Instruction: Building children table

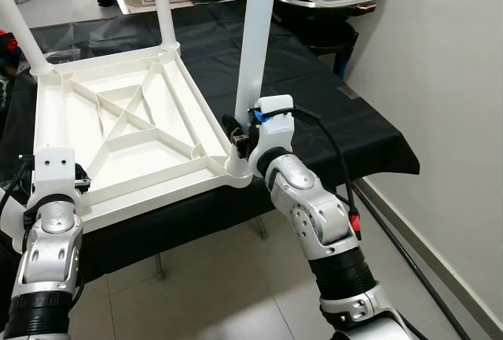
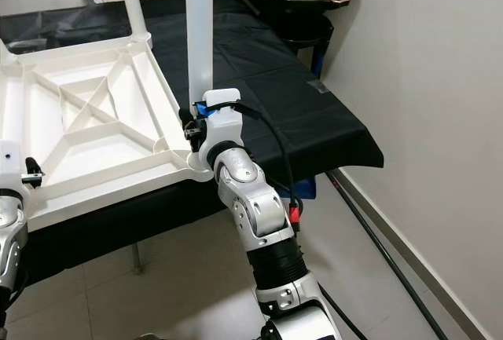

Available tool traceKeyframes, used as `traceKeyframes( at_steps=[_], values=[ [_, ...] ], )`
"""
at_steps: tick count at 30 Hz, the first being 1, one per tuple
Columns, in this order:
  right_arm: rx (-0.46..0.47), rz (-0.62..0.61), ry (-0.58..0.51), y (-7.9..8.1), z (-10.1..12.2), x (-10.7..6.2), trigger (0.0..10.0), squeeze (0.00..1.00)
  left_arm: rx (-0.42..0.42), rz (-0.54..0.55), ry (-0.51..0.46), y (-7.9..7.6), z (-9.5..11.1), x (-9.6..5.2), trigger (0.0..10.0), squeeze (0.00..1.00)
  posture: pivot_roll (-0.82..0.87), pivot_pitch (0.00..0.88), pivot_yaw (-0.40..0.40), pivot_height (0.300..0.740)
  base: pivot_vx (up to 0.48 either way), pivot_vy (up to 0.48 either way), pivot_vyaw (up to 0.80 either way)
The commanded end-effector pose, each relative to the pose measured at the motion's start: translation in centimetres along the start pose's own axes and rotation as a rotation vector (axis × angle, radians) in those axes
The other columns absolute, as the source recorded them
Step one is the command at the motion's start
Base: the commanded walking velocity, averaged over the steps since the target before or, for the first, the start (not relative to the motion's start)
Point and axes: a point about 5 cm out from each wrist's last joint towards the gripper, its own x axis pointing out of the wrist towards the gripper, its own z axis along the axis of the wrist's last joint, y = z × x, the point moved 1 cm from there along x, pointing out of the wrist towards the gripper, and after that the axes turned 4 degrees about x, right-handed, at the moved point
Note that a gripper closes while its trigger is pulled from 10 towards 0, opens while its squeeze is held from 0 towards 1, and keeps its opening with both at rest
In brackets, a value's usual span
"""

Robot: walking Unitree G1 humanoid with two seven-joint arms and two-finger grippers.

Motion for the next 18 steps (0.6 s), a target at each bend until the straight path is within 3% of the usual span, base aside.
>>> traceKeyframes(
  at_steps=[1, 2, 3, 5, 6, 12, 13, 14, 18],
  values=[
    [0.1, -0.121, -0.142, -2.1, 2.7, -0.8, 10.0, 0.0, 0.023, -0.007, 0.022, 0.7, -0.9, 0.1, 10.0, 0.0, 0.1, 0.06, -0.04, 0.74, 0.0, 0.0, 0.0],
    [0.102, -0.12, -0.14, -2.0, 2.7, -0.8, 10.0, 0.0, 0.018, -0.022, 0.01, 0.4, -0.7, 0.1, 10.0, 0.0, 0.1, 0.06, -0.04, 0.74, 0.0, 0.0, 0.0],
    [0.104, -0.115, -0.143, -1.9, 2.7, -0.8, 10.0, 0.16, 0.008, -0.05, -0.005, -0.1, -0.5, -0.1, 10.0, 0.0, 0.11, 0.059, -0.038, 0.74, 0.0, 0.0, 0.0],
    [0.106, -0.111, -0.145, -1.8, 2.8, -0.8, 10.0, 0.16, 0.001, -0.068, -0.013, -0.3, -0.3, -0.1, 10.0, 0.0, 0.11, 0.059, -0.038, 0.74, 0.0, 0.0, 0.0],
    [0.109, -0.102, -0.151, -1.6, 2.9, -0.8, 10.0, 1.0, -0.006, -0.091, -0.03, -0.8, 0.1, -0.2, 10.0, 0.0, 0.11, 0.056, -0.041, 0.74, 0.0, 0.0, 0.0],
    [0.145, -0.066, -0.166, -1.0, 3.0, -0.8, 10.0, 1.0, 0.004, -0.138, -0.101, -1.9, 1.5, -0.5, 10.0, 0.0, 0.1, 0.05, -0.04, 0.74, 0.0, 0.0, 0.0],
    [0.162, -0.05, -0.166, -0.8, 3.0, -0.9, 10.0, 0.57, 0.006, -0.147, -0.12, -2.2, 1.9, -0.6, 10.0, 0.0, 0.1, 0.049, -0.039, 0.74, 0.0, 0.0, 0.0],
    [0.178, -0.022, -0.165, -0.5, 3.0, -0.9, 10.0, 0.0, -0.002, -0.158, -0.139, -2.5, 2.4, -0.6, 10.0, 0.0, 0.1, 0.048, -0.041, 0.74, 0.0, 0.0, 0.0],
    [0.2, 0.004, -0.159, -0.1, 2.9, -1.0, 10.0, 0.0, -0.013, -0.179, -0.174, -2.9, 3.1, -0.8, 10.0, 0.0, 0.1, 0.05, -0.039, 0.74, 0.0, 0.0, 0.0]
  ],
)
